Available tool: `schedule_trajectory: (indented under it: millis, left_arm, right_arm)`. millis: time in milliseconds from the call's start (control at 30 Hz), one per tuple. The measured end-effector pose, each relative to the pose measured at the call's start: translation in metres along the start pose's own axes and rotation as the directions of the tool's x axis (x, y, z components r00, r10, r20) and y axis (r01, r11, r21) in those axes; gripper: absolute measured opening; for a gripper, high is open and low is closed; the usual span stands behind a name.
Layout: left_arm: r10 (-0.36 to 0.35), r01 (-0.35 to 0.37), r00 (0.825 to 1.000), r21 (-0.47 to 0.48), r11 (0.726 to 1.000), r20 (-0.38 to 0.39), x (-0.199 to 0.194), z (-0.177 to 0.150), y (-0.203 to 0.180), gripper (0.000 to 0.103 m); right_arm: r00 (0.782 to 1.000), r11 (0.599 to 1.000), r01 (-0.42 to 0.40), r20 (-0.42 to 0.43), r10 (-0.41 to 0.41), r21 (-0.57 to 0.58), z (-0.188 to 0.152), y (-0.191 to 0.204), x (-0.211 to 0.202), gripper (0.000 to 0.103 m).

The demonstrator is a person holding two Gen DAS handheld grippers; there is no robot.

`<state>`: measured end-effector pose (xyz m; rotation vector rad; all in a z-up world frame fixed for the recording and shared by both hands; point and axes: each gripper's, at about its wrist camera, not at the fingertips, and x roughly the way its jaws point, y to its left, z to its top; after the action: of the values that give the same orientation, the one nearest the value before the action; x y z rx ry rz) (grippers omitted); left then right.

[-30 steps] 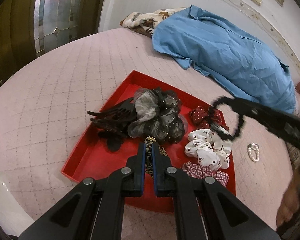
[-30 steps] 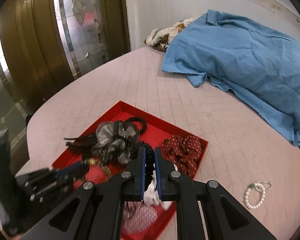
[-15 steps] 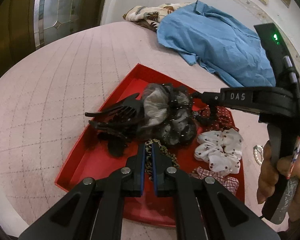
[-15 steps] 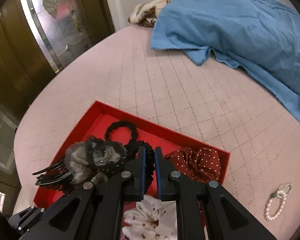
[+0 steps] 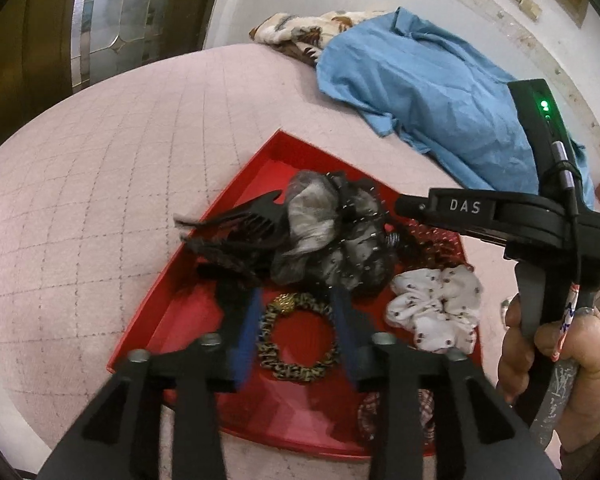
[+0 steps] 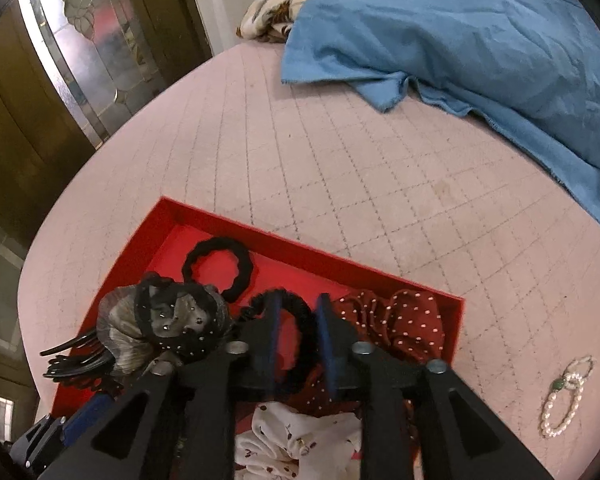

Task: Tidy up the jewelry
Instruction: 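Release leopard bracelet into tray with left tool while right releases black bracelet, then move both tools to the pearl and jade bracelets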

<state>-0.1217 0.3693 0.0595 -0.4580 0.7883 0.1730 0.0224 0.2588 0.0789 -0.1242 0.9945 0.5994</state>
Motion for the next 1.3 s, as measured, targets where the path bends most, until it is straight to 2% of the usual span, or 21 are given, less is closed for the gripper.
schedule_trajectory:
  millis: [33, 100, 200, 300, 367, 433, 667, 867, 1000, 1067, 1133, 1300]
  left_arm:
    - [-0.011, 0.011, 1.0, -0.007, 1.0, 0.018, -0.004, 0.0, 0.001, 0.054]
    - [-0.043, 0.044, 0.998, -0.029, 0.999, 0.05, -0.013, 0.002, 0.004, 0.055]
    - [-0.081, 0.089, 0.991, -0.075, 0.993, 0.103, -0.028, 0.003, 0.014, 0.055]
    - [-0.088, 0.113, 0.981, -0.142, 0.983, 0.171, -0.044, 0.002, 0.028, 0.058]
    - [-0.075, 0.111, 0.978, -0.185, 0.976, 0.193, -0.048, 0.003, 0.037, 0.058]
    - [-0.057, 0.096, 0.981, -0.209, 0.973, 0.185, -0.046, 0.004, 0.042, 0.058]
    - [-0.034, 0.061, 0.99, -0.199, 0.978, 0.136, -0.035, 0.005, 0.042, 0.058]
    - [-0.018, 0.04, 0.993, -0.183, 0.982, 0.12, -0.029, 0.006, 0.039, 0.059]
    - [-0.004, 0.024, 0.993, -0.17, 0.985, 0.12, -0.028, 0.006, 0.036, 0.06]
    - [0.004, 0.015, 0.993, -0.16, 0.987, 0.118, -0.028, 0.005, 0.034, 0.061]
    - [0.011, 0.006, 0.993, -0.148, 0.989, 0.115, -0.029, 0.004, 0.031, 0.062]
    - [0.027, -0.013, 0.993, -0.112, 0.994, 0.118, -0.032, 0.001, 0.024, 0.062]
  right_arm:
    - [1.0, 1.0, -0.005, 0.018, 0.005, 0.002, 0.0, 0.0, -0.007, 0.041]
    - [0.999, 1.0, -0.019, 0.046, 0.019, -0.001, -0.002, 0.001, -0.02, 0.043]
    - [0.997, 0.998, -0.061, 0.054, 0.063, -0.033, -0.01, 0.008, -0.034, 0.043]
    - [0.994, 0.99, -0.108, 0.02, 0.11, -0.095, -0.026, 0.022, -0.037, 0.043]
    - [0.992, 0.982, -0.127, -0.017, 0.126, -0.143, -0.036, 0.034, -0.03, 0.036]
    - [0.994, 0.977, -0.104, -0.042, 0.098, -0.189, -0.04, 0.047, -0.018, 0.029]
    - [0.998, 0.981, -0.044, -0.045, 0.036, -0.189, -0.01, 0.06, 0.012, 0.029]
    - [1.0, 0.98, -0.009, -0.012, 0.007, -0.2, 0.009, 0.065, 0.016, 0.029]
    - [0.998, 0.984, -0.039, 0.037, 0.046, -0.173, 0.013, 0.059, -0.01, 0.029]
    - [0.996, 0.987, -0.051, 0.059, 0.061, -0.153, 0.014, 0.054, -0.023, 0.035]
    - [0.993, 0.991, -0.059, 0.094, 0.071, -0.121, 0.013, 0.043, -0.043, 0.045]
    - [0.989, 0.996, -0.048, 0.138, 0.059, -0.078, -0.006, 0.008, -0.082, 0.052]
